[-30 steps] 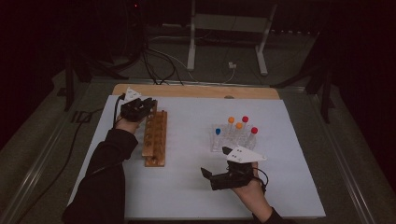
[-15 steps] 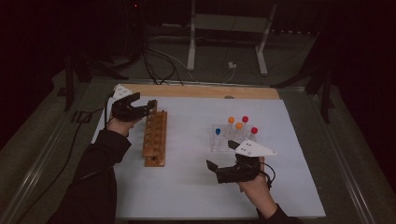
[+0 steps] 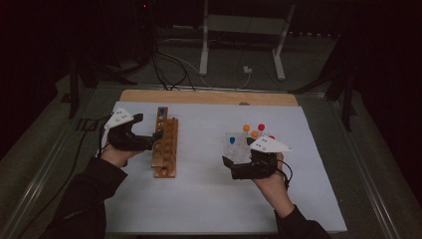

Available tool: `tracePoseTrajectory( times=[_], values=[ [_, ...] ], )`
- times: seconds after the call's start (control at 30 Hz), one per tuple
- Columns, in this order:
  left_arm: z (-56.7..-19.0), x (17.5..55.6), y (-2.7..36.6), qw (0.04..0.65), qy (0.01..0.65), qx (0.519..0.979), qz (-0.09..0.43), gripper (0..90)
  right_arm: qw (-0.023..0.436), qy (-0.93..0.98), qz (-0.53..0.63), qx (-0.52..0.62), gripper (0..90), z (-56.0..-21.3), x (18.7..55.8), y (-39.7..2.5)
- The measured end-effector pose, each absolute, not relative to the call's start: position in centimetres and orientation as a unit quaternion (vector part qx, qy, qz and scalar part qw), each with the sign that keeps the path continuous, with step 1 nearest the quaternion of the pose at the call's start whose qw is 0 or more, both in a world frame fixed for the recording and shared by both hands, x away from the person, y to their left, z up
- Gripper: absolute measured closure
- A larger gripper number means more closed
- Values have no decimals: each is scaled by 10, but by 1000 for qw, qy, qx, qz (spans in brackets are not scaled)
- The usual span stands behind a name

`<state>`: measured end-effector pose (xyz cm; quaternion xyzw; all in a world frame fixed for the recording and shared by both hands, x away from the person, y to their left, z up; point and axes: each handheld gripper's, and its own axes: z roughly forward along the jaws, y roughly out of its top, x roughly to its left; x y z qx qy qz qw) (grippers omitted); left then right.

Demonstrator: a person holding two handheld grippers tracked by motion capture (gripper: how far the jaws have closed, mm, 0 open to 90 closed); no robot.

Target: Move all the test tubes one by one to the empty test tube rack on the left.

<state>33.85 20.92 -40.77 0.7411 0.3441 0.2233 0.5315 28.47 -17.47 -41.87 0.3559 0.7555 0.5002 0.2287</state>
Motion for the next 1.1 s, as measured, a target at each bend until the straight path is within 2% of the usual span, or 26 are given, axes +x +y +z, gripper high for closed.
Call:
tracePoseTrajectory(
  times=[0.27, 0.33, 0.5, 0.73, 0.93, 1.1],
  values=[
    [-417, 300, 205, 543, 318, 751, 201, 21, 230, 762, 479, 371, 1, -429, 302, -171],
    [-420, 291, 201, 538, 309, 758, 200, 22, 234, 761, 469, 382, 43, -434, 305, -170],
    [-432, 275, 192, 535, 292, 770, 188, 22, 235, 766, 447, 398, 64, -447, 312, -170],
    [-448, 260, 183, 531, 275, 782, 173, 22, 240, 766, 426, 417, 160, -457, 317, -170],
    [-456, 255, 178, 519, 269, 792, 176, 22, 245, 765, 420, 422, 364, -459, 321, -169],
    [-458, 255, 178, 519, 269, 793, 171, 22, 239, 768, 410, 431, 489, -462, 329, -169]
  ],
)
